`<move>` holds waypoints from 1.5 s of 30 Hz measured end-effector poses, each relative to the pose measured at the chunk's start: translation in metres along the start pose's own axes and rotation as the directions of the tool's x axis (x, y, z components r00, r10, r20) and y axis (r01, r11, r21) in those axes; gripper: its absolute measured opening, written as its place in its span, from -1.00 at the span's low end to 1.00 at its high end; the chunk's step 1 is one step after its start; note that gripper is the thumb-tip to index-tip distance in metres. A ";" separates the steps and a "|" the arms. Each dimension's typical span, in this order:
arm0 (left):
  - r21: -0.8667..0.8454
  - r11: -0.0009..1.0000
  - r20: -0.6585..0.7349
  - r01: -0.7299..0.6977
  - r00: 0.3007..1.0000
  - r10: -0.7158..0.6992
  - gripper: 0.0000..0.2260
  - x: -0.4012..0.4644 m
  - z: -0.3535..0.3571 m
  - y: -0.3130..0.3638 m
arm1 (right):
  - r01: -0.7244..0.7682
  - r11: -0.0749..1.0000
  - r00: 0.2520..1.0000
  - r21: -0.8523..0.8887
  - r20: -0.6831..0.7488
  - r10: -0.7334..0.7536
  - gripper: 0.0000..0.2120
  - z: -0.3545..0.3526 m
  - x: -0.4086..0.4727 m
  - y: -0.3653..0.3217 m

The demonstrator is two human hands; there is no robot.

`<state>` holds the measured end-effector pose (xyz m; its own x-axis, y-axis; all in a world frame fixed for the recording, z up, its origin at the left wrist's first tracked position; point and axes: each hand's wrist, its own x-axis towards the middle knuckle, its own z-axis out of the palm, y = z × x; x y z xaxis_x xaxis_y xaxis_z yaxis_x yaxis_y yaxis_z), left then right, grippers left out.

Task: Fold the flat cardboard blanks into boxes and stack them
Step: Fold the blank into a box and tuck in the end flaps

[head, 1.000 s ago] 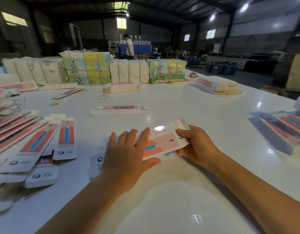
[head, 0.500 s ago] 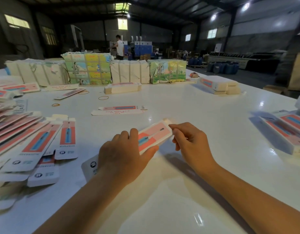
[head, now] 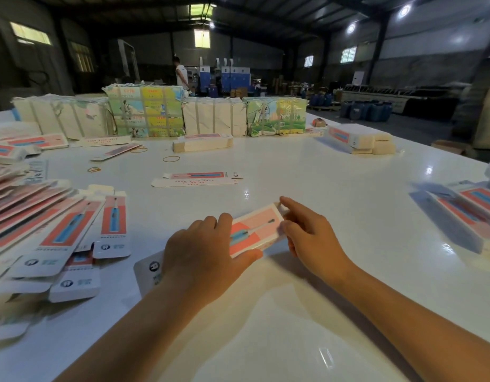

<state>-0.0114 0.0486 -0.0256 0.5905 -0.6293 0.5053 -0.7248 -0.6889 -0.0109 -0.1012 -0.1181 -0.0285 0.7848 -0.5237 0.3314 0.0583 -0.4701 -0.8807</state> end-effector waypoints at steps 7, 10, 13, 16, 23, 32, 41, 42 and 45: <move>0.059 0.997 0.011 -0.046 0.999 0.045 -0.28 -0.001 -0.002 0.004 | 0.046 0.999 0.999 0.025 0.018 -0.046 -0.72 0.000 0.001 0.001; 0.067 0.996 0.012 -0.061 0.998 0.060 -0.30 -0.001 -0.001 0.005 | 0.037 0.999 0.998 0.010 0.052 -0.038 -0.70 -0.001 0.003 0.003; 0.054 0.997 0.012 -0.047 0.999 0.047 -0.29 0.000 -0.001 0.005 | 0.065 0.998 0.996 -0.018 0.069 -0.063 -0.72 -0.002 0.001 -0.001; -0.001 1.000 -0.024 -0.001 1.000 0.001 -0.26 -0.001 0.000 0.004 | 0.187 0.936 0.973 -0.298 -0.071 -0.217 -0.81 -0.008 0.003 -0.004; -0.067 0.998 -0.053 0.013 0.998 -0.017 -0.20 -0.003 -0.002 0.012 | -0.434 0.604 0.898 0.668 0.267 0.350 -0.77 -0.008 0.012 -0.008; -0.008 1.000 0.005 -0.021 1.000 0.021 -0.29 -0.004 0.003 0.019 | 0.168 0.931 0.986 -0.325 0.073 -0.152 -0.74 0.005 -0.002 0.001; -0.086 0.996 -0.068 -0.039 0.997 0.033 -0.28 -0.006 -0.006 0.017 | -0.205 0.828 0.979 0.522 0.091 0.184 -0.52 0.000 0.006 -0.009; -0.069 0.997 -0.060 -0.036 0.998 0.031 -0.28 -0.005 -0.006 0.017 | -0.219 0.814 0.976 0.538 0.108 0.191 -0.52 0.000 0.007 -0.009; 0.021 0.999 -0.046 -0.047 0.998 0.048 -0.24 -0.004 -0.002 0.015 | -0.252 0.802 0.968 0.541 0.134 0.213 -0.55 0.001 0.009 -0.008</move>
<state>-0.0257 0.0420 -0.0260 0.5380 -0.6442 0.5436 -0.7441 -0.6659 -0.0527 -0.0944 -0.1182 -0.0187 0.8547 -0.5116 0.0877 0.1833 0.1395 -0.9731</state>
